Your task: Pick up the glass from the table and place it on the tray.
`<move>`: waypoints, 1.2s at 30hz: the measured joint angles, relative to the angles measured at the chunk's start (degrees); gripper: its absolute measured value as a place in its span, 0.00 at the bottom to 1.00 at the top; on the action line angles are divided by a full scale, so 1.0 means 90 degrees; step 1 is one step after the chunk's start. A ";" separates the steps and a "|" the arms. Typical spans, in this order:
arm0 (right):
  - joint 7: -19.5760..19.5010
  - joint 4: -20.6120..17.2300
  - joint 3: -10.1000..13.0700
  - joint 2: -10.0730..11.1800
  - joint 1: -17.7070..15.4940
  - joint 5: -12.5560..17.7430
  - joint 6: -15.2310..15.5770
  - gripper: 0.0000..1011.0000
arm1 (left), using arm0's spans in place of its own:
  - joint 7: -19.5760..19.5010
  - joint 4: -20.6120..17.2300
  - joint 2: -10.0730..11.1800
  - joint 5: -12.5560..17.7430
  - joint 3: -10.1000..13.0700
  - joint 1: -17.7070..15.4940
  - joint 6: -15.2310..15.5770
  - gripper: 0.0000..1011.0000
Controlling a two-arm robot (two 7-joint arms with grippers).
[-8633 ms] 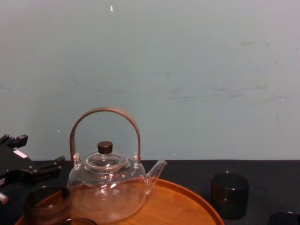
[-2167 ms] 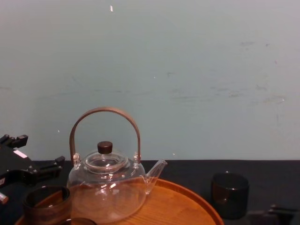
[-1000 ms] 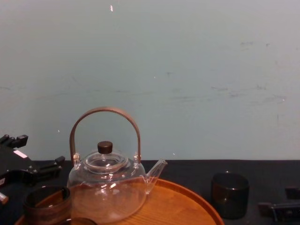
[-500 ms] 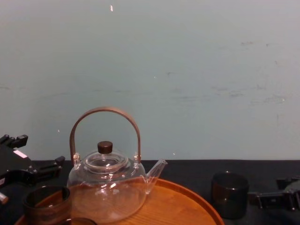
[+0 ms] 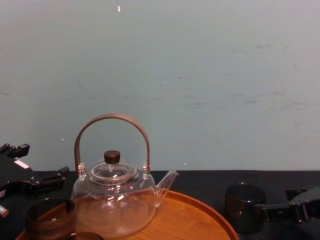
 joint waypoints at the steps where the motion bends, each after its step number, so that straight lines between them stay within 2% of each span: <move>1: 0.0029 0.0036 -0.0013 -0.0028 0.0029 -0.0041 -0.0003 0.99 | 0.0000 0.0000 0.0000 0.0000 0.0000 0.0000 0.0000 0.99; 19: 0.0195 0.0535 -0.0026 -0.0434 0.0328 -0.0381 -0.0001 0.99 | 0.0000 0.0000 0.0000 0.0000 0.0000 0.0000 0.0000 0.99; 36: 0.0217 0.0863 0.0019 -0.0708 0.0514 -0.0582 -0.0001 0.99 | 0.0000 0.0000 0.0000 0.0000 0.0000 0.0000 0.0000 0.99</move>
